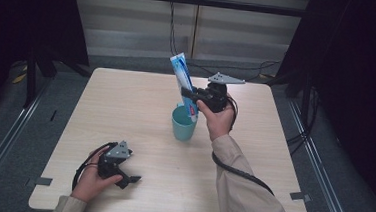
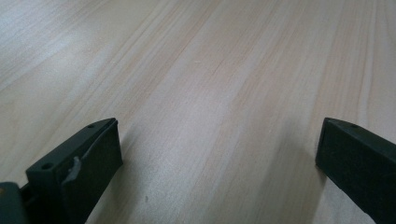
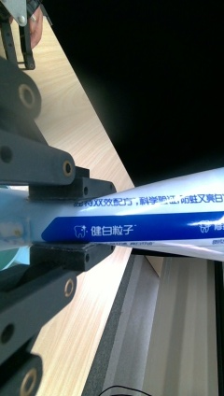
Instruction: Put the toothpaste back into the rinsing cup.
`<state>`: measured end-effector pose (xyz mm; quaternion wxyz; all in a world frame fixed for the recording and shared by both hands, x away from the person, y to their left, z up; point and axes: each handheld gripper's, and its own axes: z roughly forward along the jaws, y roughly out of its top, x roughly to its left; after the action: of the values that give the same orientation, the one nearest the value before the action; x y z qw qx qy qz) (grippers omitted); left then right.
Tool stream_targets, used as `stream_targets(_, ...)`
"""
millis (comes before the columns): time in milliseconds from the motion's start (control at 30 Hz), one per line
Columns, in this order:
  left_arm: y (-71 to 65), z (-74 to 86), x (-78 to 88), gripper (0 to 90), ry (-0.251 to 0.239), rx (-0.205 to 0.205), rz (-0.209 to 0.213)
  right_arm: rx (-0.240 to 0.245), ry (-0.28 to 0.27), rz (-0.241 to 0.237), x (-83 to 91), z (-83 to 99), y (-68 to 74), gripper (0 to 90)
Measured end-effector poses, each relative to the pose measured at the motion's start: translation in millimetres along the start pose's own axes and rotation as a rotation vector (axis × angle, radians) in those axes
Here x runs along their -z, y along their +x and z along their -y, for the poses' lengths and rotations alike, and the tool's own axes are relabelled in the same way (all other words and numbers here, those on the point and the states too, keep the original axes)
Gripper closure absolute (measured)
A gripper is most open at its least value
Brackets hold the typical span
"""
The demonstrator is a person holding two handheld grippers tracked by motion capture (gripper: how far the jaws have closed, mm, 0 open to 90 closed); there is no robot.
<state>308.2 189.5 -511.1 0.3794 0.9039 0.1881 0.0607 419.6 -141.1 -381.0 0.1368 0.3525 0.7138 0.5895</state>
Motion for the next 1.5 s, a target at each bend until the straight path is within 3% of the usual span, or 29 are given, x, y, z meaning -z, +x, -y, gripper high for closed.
stream_targets(567,0.0,-0.1,0.2,0.0,0.003,0.000,0.001,0.010,-0.020,0.002,-10.6,10.8,-0.9,74.2)
stream_targets(1500,-0.2,0.0,0.0,0.0,0.000,0.004,0.001,0.017,0.000,-0.008,-20.3,29.2,-4.1,73.9)
